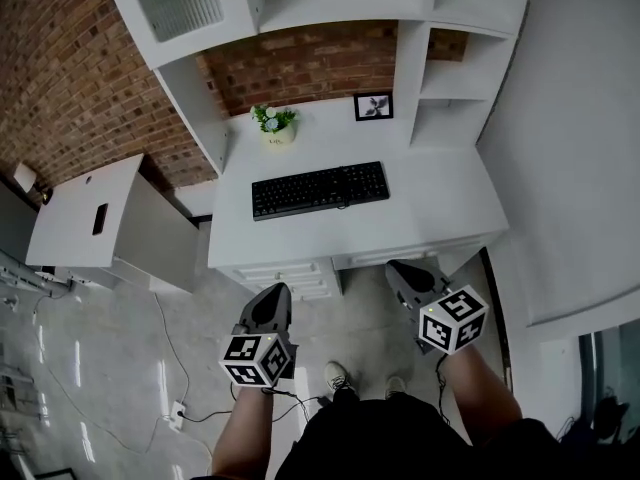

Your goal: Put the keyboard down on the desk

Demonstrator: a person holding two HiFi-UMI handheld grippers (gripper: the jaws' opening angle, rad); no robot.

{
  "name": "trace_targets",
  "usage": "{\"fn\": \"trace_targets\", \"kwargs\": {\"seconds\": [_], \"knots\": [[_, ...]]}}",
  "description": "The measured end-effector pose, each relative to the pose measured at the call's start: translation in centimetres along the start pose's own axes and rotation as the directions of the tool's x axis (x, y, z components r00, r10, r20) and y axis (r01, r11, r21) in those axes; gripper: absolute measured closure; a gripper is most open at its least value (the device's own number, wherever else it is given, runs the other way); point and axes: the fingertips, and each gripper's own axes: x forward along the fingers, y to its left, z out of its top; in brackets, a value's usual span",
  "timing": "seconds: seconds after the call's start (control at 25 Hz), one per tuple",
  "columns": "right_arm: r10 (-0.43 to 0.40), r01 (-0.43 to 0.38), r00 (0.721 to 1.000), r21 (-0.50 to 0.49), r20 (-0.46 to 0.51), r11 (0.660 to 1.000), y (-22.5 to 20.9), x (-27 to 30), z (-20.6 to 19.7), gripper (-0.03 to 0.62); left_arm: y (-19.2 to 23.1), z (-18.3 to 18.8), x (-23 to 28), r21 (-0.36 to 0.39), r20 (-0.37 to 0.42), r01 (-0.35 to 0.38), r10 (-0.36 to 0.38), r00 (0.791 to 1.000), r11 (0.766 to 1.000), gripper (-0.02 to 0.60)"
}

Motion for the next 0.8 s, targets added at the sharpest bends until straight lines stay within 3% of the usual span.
{"fn": "trace_targets", "kwargs": {"seconds": [0.32, 0.8], "knots": [[0.060, -0.060, 0.998, -0.003, -0.011, 0.998, -0.6, -5.2, -1.1, 0.576, -5.8, -1.3, -2.3, -0.007, 0.026, -0.049, 0.050, 0.998, 0.999, 0.563], [0.132, -0.132, 0.991, -0.032, -0.004, 0.991, -0.9, -10.3, -2.0, 0.577, -11.0, -3.3, -5.4, -0.009, 0.060, -0.111, 0.111, 0.992, 0.994, 0.563]]}}
